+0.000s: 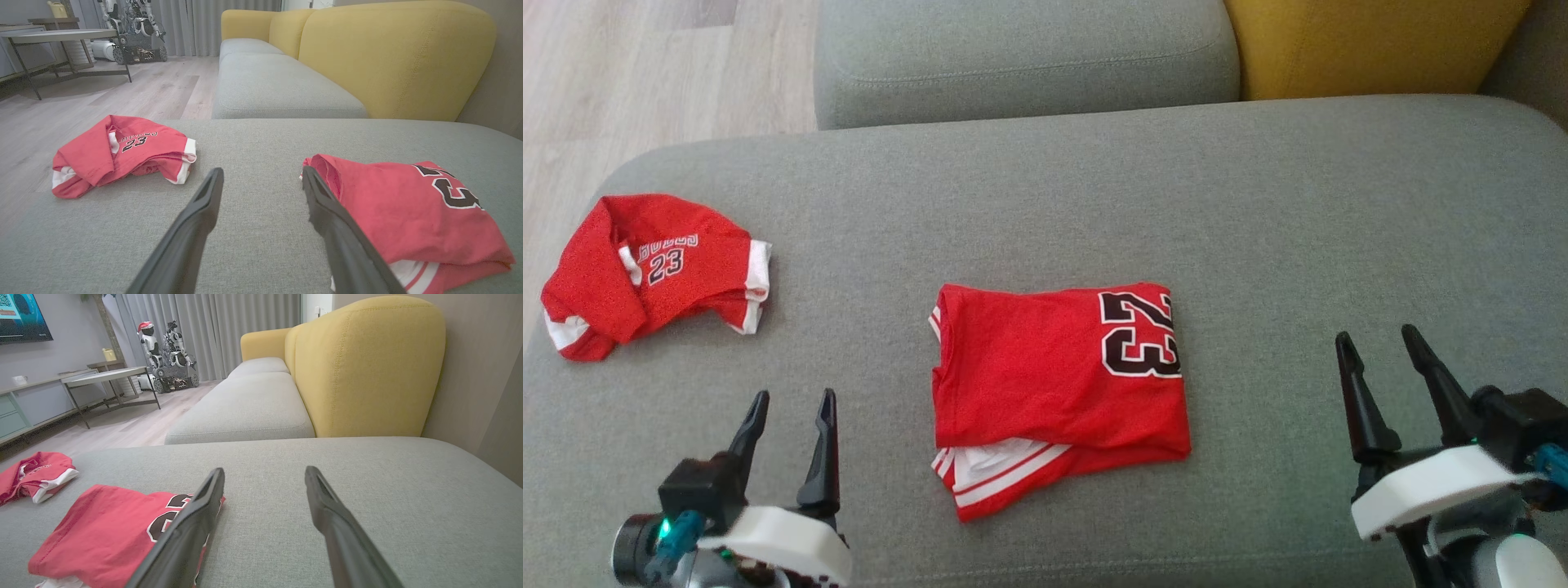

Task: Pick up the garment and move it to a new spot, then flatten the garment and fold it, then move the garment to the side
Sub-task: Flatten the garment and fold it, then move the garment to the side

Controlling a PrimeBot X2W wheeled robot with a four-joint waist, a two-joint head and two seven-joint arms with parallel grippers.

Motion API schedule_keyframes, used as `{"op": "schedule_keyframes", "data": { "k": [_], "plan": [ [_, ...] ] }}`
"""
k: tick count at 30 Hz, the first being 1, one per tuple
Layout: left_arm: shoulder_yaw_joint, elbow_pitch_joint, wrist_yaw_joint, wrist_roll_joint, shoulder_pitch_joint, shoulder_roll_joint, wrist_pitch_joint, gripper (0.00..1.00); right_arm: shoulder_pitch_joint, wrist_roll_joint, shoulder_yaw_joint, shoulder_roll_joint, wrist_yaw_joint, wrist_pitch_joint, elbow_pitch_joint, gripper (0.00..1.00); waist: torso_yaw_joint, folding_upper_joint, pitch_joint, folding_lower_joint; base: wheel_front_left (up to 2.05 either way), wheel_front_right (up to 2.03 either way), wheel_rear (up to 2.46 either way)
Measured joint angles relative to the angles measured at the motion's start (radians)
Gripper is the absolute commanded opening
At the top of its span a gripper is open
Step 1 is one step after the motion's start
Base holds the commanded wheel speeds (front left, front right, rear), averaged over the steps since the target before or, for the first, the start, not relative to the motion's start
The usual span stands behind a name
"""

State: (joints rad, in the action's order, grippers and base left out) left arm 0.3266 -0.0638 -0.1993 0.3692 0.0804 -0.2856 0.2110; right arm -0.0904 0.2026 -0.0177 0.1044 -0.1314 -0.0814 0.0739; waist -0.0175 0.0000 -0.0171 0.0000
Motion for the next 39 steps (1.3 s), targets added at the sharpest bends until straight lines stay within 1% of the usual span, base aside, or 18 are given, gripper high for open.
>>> {"op": "schedule_keyframes", "data": {
  "k": [9, 17, 39],
  "plan": [
    [0.000, 0.012, -0.012, 0.000, 0.000, -0.009, -0.007, 1.00, -0.006, -0.021, 0.001, 0.000, 0.000, -0.013, 0.010, 1.00, -0.003, 0.0000, -0.007, 0.0000, 0.00, 0.00, 0.00],
    [0.000, 0.019, -0.012, 0.000, 0.000, -0.010, -0.007, 1.00, -0.006, -0.021, 0.007, -0.008, 0.000, -0.017, 0.017, 1.00, -0.002, 0.0000, -0.007, 0.0000, 0.00, 0.00, 0.00],
    [0.010, 0.025, -0.021, 0.000, -0.003, -0.015, -0.005, 1.00, -0.006, -0.021, 0.025, -0.013, 0.000, -0.034, 0.009, 1.00, 0.023, 0.0000, 0.007, 0.0000, 0.00, 0.00, 0.00]
  ]
}}
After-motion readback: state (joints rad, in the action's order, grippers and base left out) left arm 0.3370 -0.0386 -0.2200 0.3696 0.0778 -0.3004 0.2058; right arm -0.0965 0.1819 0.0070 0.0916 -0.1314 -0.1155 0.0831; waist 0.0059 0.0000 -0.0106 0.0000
